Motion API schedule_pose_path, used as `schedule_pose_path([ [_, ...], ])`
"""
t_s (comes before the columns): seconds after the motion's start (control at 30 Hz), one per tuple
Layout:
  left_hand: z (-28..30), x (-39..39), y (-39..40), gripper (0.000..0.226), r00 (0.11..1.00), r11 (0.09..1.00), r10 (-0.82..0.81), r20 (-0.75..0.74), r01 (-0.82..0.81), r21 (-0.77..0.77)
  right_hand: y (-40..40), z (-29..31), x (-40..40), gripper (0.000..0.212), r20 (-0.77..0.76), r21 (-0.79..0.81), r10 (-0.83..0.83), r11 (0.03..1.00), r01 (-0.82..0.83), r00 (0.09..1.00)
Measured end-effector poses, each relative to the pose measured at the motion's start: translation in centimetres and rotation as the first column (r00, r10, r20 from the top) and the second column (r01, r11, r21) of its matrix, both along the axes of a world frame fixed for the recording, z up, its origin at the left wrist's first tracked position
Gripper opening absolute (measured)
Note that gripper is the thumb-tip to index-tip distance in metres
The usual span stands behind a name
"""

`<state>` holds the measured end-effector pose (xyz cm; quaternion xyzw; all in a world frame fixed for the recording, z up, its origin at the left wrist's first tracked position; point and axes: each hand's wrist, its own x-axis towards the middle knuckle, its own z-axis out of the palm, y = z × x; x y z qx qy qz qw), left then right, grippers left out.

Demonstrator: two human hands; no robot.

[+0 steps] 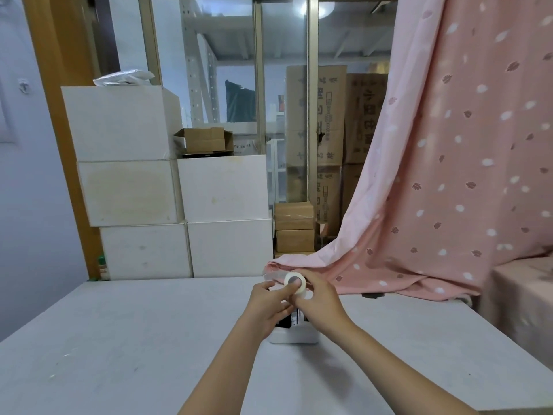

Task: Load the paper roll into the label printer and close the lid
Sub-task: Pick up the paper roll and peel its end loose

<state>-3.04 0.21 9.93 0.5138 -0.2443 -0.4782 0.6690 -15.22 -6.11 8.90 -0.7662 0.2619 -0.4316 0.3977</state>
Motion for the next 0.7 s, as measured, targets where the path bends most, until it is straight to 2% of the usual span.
schedule_pose_path([
  [0.13,0.3,0.0,0.1,0.083,0.997,0.997,-0.077,-0.001,0.077,0.031,-0.6,0.3,-0.5,0.029,-0.047,0.029,-0.013,0.999,0.015,0.999],
  [0.23,0.0,-0.2,0.3,0.052,0.987,0.99,-0.14,-0.075,0.14,0.001,-0.7,0.6,-0.8,0.03,-0.068,0.029,0.003,1.0,-0.001,0.998],
  [0.37,0.2,-1.0,0.6,0.032,0.959,0.984,-0.17,-0.226,0.176,0.01,-1.1,0.8,-1.1,0.029,-0.102,0.032,-0.015,0.999,0.019,0.995],
  [0.4,0.2,-1.0,0.7,0.03,0.97,0.987,-0.145,-0.196,0.155,0.034,-1.3,0.8,-1.2,0.029,-0.101,0.056,-0.015,0.998,0.02,0.995],
  [0.47,-0.2,-0.5,0.5,0.031,0.998,0.994,-0.066,0.024,0.064,0.085,-2.1,0.7,-1.4,0.03,-0.085,0.157,0.001,0.988,0.012,0.996],
  [0.57,-0.4,0.0,0.7,0.045,0.953,0.998,-0.03,0.3,0.011,0.065,-2.9,1.0,-1.6,0.023,-0.031,0.353,-0.012,0.935,0.022,0.999],
  [0.63,-0.8,0.0,1.0,0.043,0.923,0.997,-0.054,0.38,0.027,0.077,-3.0,1.6,-2.0,0.013,0.028,0.498,0.004,0.867,-0.017,1.0],
  [0.7,-1.3,-0.2,1.3,0.03,0.94,0.998,-0.065,0.335,0.052,0.048,-3.2,1.8,-2.3,0.012,0.043,0.579,0.036,0.813,-0.055,0.998],
])
